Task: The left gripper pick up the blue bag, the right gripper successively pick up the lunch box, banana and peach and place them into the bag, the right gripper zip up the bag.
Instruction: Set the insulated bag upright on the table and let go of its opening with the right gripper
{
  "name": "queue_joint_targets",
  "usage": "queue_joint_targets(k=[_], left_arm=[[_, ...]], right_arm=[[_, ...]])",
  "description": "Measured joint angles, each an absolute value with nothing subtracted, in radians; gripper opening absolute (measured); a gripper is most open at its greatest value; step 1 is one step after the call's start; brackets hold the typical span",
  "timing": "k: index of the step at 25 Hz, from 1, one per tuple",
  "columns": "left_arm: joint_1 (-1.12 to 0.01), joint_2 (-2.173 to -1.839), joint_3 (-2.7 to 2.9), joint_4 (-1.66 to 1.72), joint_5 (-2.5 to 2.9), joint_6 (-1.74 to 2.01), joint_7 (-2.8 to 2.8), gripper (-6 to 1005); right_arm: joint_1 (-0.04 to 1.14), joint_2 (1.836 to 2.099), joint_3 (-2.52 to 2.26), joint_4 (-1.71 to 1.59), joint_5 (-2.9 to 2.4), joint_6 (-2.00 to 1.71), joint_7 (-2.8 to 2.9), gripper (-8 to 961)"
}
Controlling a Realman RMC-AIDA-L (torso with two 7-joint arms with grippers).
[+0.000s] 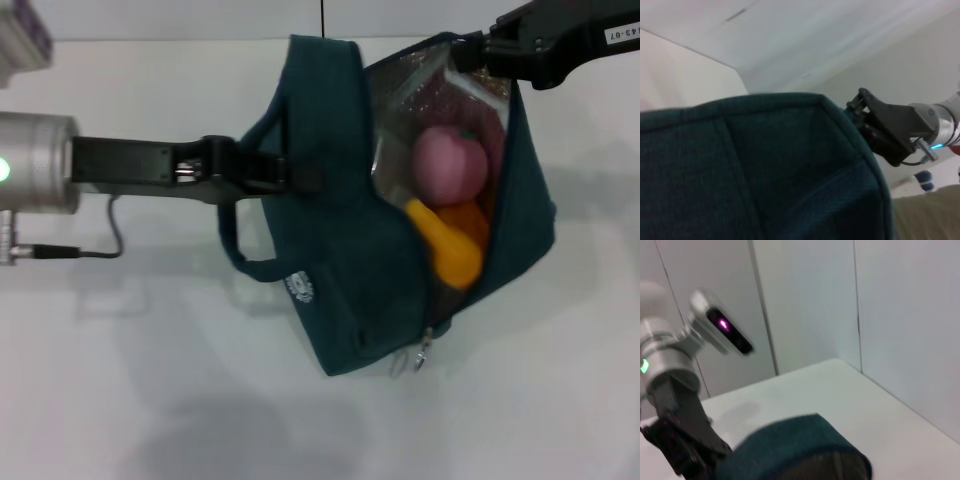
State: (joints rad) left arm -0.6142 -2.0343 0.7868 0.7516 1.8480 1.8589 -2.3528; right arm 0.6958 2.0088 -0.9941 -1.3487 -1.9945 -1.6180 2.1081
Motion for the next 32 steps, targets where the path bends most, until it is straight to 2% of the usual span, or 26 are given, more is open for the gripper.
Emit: queue_joint_targets(k=[8,16,32], left_arm=[[-0.680,-2.038,0.785,0.631,1.874,1.833,-2.315,40],[-0.635,-2.029,0.779,0.624,1.872,1.759,-2.312,40],[-0.617,-2.038,0.790,0.589,1.893,1.735,-2.309,40]], right_arm=[[0.672,2.011,-1.005,-1.347,-1.997,-1.626,2.104,13],[0.616,2.011,-0.998,-1.374,-1.995,-1.632,2.117,23],[0.618,2.012,-0.995,-1.360,-1.993,-1.583,2.107,44]])
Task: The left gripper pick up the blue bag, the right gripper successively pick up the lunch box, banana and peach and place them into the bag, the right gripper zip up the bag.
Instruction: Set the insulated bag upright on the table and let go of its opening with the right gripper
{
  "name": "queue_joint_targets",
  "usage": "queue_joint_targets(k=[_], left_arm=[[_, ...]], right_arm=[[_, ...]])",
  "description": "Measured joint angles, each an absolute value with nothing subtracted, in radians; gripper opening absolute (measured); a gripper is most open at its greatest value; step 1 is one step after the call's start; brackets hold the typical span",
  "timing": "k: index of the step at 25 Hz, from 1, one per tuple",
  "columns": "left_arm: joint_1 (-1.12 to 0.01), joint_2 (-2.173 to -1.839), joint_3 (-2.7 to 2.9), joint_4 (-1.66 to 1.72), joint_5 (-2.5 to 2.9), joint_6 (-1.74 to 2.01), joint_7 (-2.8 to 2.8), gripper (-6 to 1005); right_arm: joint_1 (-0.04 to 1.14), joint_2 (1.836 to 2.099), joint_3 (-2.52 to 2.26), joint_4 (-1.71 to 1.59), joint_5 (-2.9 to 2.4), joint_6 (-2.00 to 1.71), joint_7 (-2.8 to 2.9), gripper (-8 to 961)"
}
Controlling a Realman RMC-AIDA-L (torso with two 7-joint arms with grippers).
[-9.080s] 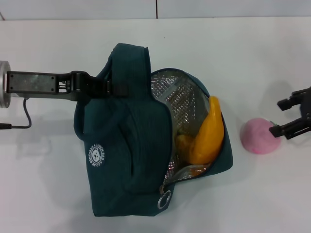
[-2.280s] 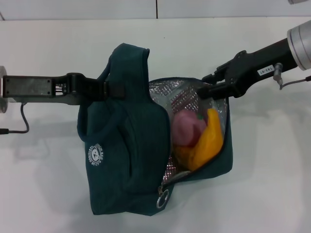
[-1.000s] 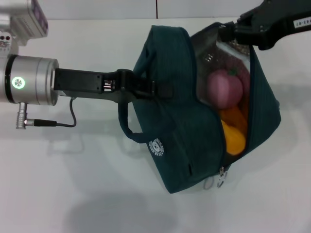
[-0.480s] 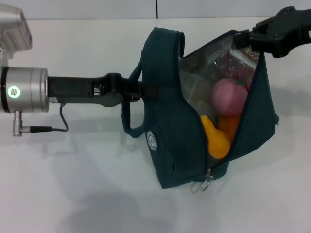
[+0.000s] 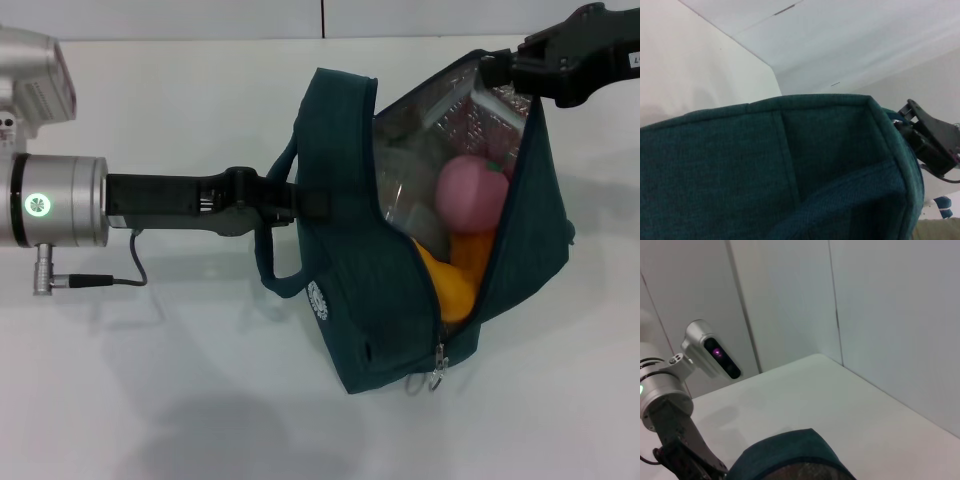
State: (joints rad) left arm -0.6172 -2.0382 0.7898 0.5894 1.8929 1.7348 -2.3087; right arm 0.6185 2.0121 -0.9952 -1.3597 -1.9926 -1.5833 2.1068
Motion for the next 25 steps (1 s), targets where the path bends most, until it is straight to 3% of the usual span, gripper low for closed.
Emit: queue_joint_targets(k=[16,25], left_arm=[[-0.603,-2.031,0.778,0.589,1.891,1.731,-2.305,40],[-0.604,-2.030,0.776,0.589,1.891,1.730,-2.303,40]], right_arm=[[0.628,2.016,-1.011,-1.289,-1.959,-1.550,2.066,64],[0.713,2.014,-1.012,-1.130,-1.826,-1.503,2.049,76]])
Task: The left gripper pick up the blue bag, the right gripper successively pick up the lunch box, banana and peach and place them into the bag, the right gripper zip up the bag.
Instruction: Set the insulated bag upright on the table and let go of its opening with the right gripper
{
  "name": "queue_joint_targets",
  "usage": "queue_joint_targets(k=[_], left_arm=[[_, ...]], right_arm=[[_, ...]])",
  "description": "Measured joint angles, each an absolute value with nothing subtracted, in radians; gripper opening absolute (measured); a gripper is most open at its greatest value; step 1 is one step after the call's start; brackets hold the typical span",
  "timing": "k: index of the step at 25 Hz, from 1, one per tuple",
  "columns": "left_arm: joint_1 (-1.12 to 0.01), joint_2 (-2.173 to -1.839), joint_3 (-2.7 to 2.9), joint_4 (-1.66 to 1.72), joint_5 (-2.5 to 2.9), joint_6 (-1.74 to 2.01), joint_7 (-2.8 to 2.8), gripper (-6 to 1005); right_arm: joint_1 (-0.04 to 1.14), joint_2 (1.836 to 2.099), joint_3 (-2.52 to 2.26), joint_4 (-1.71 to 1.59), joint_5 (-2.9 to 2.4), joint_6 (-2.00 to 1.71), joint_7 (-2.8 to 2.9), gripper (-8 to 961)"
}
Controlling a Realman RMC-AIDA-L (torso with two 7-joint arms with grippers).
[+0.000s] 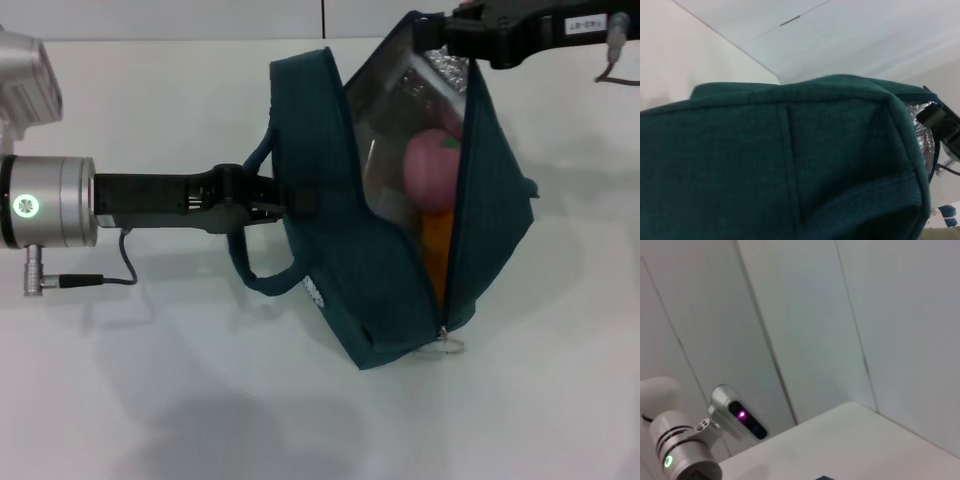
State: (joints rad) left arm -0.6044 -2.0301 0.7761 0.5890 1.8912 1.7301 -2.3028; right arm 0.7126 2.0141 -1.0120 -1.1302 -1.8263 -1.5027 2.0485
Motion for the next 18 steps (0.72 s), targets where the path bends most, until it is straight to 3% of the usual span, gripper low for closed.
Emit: queue_joint_targets(k=[15,18], left_arm=[[-0.591,-2.026,0.750,0.589,1.898,1.722,-2.302,40],[-0.589,-2.026,0.750,0.589,1.899,1.721,-2.302,40]], right_arm=[[0.694,2.007,-1.014,-1.090,-1.822,-1.507,2.028,95],[0.692,2.009,-1.013,-1.090,-1.822,-1.504,2.028,199]])
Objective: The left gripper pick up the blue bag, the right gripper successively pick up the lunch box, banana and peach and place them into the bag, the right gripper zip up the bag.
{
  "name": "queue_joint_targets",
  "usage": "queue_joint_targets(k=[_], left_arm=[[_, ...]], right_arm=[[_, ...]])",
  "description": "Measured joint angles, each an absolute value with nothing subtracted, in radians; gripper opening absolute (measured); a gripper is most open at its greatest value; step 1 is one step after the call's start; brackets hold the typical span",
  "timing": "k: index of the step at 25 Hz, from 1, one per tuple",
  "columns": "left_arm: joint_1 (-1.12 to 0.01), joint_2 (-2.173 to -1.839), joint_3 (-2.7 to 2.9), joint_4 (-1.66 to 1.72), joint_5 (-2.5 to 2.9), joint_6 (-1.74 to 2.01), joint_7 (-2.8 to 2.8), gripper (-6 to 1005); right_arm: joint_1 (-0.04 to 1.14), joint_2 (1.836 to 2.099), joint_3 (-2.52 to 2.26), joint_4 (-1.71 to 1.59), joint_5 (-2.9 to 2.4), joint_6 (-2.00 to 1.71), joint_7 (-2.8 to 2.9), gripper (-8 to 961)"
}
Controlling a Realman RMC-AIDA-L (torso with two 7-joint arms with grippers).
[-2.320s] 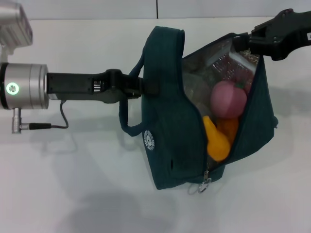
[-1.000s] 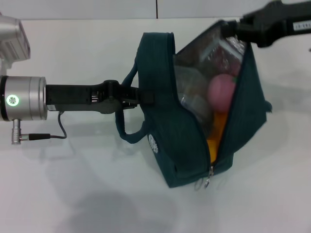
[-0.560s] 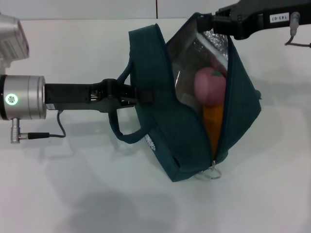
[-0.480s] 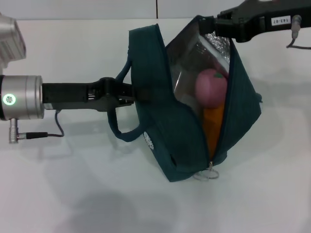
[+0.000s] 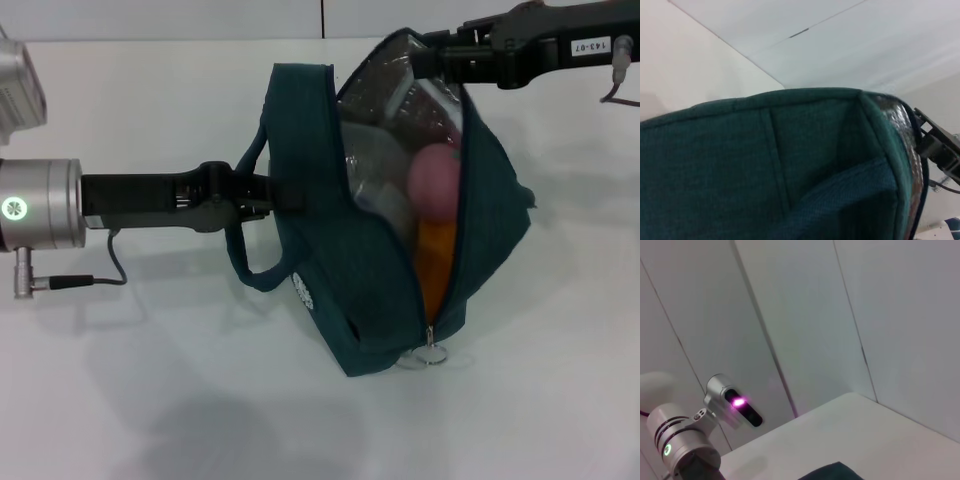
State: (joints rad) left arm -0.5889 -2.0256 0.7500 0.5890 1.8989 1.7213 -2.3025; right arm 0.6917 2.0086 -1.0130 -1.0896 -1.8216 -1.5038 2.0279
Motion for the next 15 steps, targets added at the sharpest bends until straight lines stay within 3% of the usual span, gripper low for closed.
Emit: queue_joint_targets(k=[15], left_arm=[[-0.567,-2.025,0.750,0.589,1.899,1.712,-2.301,41]], right_arm=[[0.633,2.006,-1.011,-1.172,-1.816,-1.513,2.018,681]])
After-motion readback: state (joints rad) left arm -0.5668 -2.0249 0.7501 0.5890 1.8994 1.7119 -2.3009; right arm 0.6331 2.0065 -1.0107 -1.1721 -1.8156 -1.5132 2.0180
